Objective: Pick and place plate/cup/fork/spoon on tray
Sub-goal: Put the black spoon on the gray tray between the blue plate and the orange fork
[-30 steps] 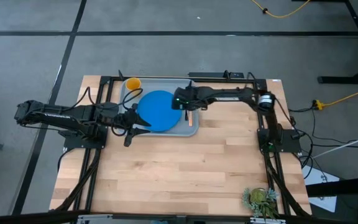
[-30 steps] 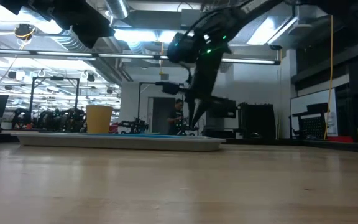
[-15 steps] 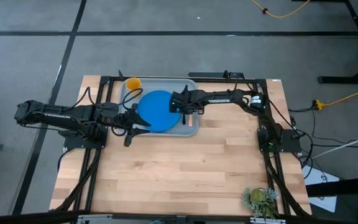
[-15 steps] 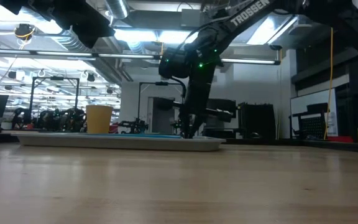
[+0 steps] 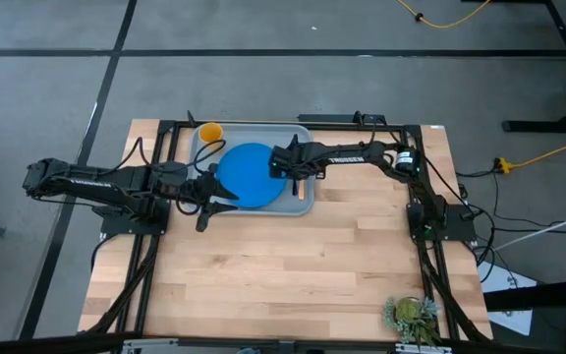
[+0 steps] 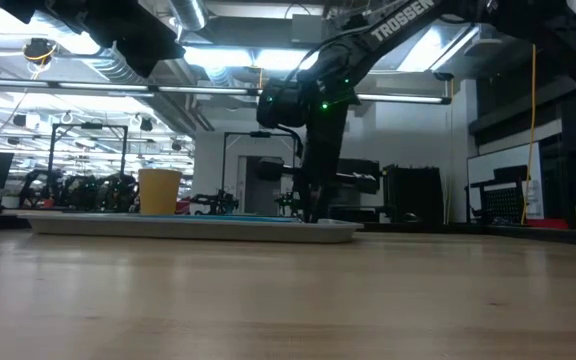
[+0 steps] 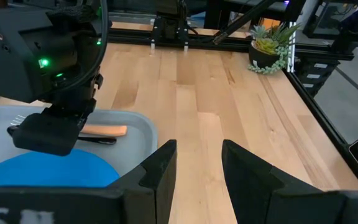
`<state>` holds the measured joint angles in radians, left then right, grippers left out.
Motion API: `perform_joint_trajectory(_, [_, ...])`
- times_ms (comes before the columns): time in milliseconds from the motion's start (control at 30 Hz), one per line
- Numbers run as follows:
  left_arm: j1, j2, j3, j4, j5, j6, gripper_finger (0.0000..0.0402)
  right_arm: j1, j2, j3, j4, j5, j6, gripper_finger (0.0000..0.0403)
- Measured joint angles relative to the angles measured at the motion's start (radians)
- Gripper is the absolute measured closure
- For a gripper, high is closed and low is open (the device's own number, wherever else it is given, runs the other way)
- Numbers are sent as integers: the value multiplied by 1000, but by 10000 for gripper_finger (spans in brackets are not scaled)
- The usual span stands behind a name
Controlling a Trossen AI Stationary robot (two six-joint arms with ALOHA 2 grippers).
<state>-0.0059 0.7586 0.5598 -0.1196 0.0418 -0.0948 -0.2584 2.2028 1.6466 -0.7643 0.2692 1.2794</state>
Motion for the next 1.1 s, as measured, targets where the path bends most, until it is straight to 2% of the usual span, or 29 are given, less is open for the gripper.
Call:
perform_joint_trajectory(400, [0,0,0,0,0,0,280,0,-1,0,3,1,0,375])
perform_joint_trajectory(633, [0,0,0,0,0,0,280,0,-2,0,3,2,0,356])
perform_joint_trajectory(1100, [0,0,0,0,0,0,280,0,-2,0,0,2,-4,354])
